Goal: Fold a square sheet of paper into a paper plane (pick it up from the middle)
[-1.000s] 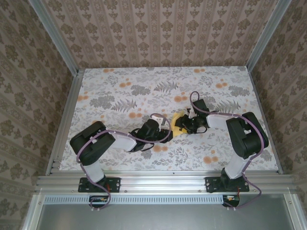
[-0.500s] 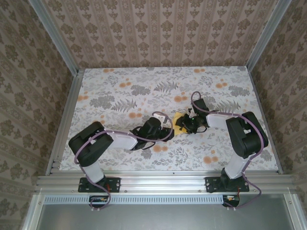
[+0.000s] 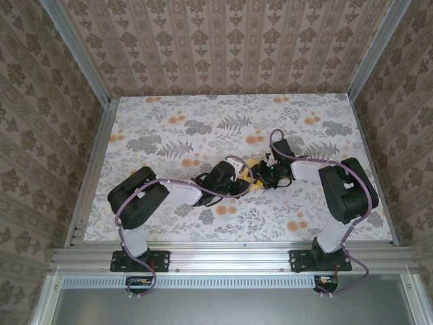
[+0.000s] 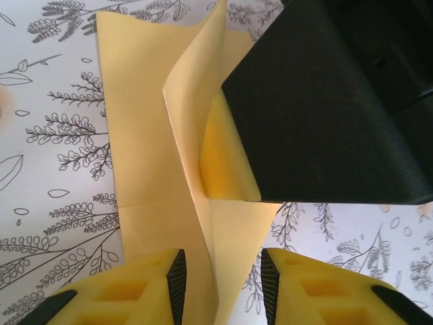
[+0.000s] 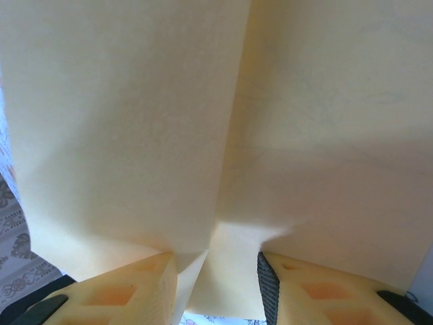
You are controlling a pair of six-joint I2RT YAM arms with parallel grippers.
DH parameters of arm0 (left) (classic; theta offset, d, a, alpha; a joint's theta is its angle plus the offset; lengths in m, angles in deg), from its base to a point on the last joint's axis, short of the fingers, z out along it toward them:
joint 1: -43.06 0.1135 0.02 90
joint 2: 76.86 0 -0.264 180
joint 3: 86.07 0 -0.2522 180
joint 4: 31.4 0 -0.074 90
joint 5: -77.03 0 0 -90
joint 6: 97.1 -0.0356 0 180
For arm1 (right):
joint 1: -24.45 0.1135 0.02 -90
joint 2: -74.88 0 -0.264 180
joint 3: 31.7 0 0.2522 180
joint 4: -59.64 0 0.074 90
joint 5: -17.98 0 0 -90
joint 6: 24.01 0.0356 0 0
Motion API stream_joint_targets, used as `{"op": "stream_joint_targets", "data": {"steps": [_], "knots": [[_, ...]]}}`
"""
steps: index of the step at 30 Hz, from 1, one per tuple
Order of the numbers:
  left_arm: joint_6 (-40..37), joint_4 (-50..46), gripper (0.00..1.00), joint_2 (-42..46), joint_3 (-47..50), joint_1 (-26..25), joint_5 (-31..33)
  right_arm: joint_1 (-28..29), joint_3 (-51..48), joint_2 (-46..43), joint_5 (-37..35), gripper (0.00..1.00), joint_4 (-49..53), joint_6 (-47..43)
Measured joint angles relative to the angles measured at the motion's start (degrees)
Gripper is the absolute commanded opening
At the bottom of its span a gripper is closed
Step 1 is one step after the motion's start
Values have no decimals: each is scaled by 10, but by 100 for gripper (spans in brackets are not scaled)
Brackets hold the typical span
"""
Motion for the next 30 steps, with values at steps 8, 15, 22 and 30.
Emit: {"op": "stream_joint_targets", "data": {"steps": [8,15,22,30], "knots": [[-16,-9,18,-20,-7,1,13,0,0,-1,0,42,0,-2],[-16,-7,5,-22,-12,6,8,-9,-19,-27,0,42,4,-30],[31,-8,4,-22,-13,15,-31,-43,-35,-104,16,43,30,-103],[101,-9,3,-31,-26,15,-74,-43,-54,-137,53,41,21,-142]]}}
